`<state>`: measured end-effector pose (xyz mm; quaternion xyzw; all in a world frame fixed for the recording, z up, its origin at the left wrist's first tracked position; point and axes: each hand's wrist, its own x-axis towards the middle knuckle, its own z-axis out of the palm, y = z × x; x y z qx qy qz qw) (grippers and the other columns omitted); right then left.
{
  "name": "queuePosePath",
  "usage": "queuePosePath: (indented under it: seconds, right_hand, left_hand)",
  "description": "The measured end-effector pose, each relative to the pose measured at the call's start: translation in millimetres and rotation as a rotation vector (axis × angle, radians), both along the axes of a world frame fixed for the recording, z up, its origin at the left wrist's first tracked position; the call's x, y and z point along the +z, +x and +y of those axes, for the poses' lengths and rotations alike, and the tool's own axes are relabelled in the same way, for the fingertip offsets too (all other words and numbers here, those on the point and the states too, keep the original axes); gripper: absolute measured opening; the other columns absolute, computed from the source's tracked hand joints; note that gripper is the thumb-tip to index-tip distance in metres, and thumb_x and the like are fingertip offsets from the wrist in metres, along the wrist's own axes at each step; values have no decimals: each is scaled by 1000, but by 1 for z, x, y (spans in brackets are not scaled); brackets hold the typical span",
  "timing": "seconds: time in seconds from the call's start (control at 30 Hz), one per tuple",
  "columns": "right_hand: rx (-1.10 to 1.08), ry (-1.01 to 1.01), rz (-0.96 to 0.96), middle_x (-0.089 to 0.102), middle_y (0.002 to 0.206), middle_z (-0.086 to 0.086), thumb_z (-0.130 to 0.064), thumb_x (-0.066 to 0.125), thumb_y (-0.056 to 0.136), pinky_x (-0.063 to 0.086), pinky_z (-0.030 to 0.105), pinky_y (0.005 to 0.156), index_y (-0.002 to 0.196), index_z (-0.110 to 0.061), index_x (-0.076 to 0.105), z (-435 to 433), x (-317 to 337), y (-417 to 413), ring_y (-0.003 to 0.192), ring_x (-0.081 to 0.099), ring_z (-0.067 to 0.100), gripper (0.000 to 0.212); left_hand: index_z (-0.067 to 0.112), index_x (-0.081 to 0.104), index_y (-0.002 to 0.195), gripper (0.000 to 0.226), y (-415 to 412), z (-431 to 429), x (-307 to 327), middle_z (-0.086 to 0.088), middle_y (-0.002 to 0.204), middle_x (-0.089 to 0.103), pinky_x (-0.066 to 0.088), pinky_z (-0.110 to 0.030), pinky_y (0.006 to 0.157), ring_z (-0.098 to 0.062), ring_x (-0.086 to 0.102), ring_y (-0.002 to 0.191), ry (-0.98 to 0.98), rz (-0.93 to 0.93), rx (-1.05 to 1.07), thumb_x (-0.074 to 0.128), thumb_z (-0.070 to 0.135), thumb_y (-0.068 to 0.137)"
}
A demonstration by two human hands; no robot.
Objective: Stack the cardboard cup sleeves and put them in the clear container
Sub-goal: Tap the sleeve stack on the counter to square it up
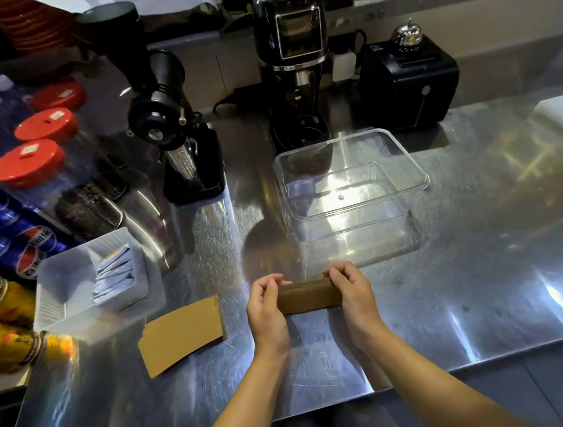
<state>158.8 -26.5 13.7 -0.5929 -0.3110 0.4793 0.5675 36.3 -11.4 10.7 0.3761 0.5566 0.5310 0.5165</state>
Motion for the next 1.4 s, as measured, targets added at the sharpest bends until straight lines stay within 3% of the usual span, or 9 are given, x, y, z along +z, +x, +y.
queuePosePath:
  seconds: [0.1, 0.33, 0.47, 0.57, 0.73, 0.87, 0.97, 1.23, 1.4]
  right_hand:
    - [-6, -6, 32, 56, 66, -9, -34, 50, 80, 37, 40, 76, 69, -27, 63, -5, -4, -3, 74, 49, 15, 18]
    - [50, -20, -42, 57, 61, -16, -20, 45, 93, 40, 31, 72, 72, -17, 60, -9, -2, -3, 65, 51, 0, 26]
    - [172, -27, 26, 58, 83, -3, -26, 59, 86, 45, 40, 80, 88, -23, 60, -13, 1, 0, 83, 54, 13, 3]
    - [412, -51, -142, 57, 96, 0, -22, 69, 78, 50, 33, 82, 103, -34, 50, -16, 0, 10, 89, 57, 13, 34]
    - [321, -40, -106, 54, 88, 3, -9, 65, 80, 48, 39, 78, 93, -21, 48, -9, 7, -1, 83, 53, 16, 25]
    - [316, -34, 21, 54, 90, 8, -7, 67, 79, 54, 48, 73, 90, -23, 51, -2, 14, -15, 81, 57, 18, 25]
    - [396, -12, 35, 55, 92, 3, -11, 69, 78, 58, 36, 57, 89, -29, 52, 5, 21, -33, 78, 61, 13, 27]
    - [509, -32, -55, 62, 82, 3, -9, 68, 79, 45, 9, 52, 88, -15, 57, 32, 40, -85, 69, 61, 5, 16]
    - [575, -107, -101, 60, 79, 7, -11, 69, 78, 43, 22, 53, 81, -13, 56, 38, 41, -117, 68, 58, 15, 13]
  left_hand:
    - [23, 65, 77, 27, -2, -3, -4, 12, 70, 68, 44, -29, 72, -4, 59, 71, -24, -8, -28, 44, 18, 93]
    - [28, 64, 64, 33, -5, -5, -8, 17, 56, 59, 40, -29, 65, -5, 51, 62, -60, -8, -17, 46, 31, 91]
    - [27, 63, 61, 37, -5, -3, -6, 12, 56, 56, 39, -32, 63, -12, 49, 63, -82, -21, 5, 45, 29, 93]
    - [23, 60, 59, 37, -8, -3, -2, 9, 57, 55, 40, -29, 60, -12, 49, 61, -83, -37, 52, 45, 27, 93]
    - [23, 62, 86, 12, -26, -13, 12, -4, 85, 63, 48, -38, 71, -18, 59, 79, -119, -112, -122, 64, 33, 80]
    - [19, 54, 109, 36, -55, -14, 25, -12, 105, 66, 52, -39, 84, -24, 64, 96, -101, 57, -242, 71, 16, 78]
    - [17, 60, 99, 21, -76, -14, 35, -9, 98, 70, 52, -33, 81, -21, 66, 91, -75, 149, -185, 66, 11, 81]
    - [11, 62, 94, 14, -136, -16, 44, -8, 92, 70, 53, -24, 67, -21, 66, 84, -163, 104, 106, 66, 8, 80]
    - [12, 64, 94, 14, -167, -16, 43, -11, 96, 69, 50, -35, 82, -24, 64, 91, -173, 232, 189, 67, 13, 80]
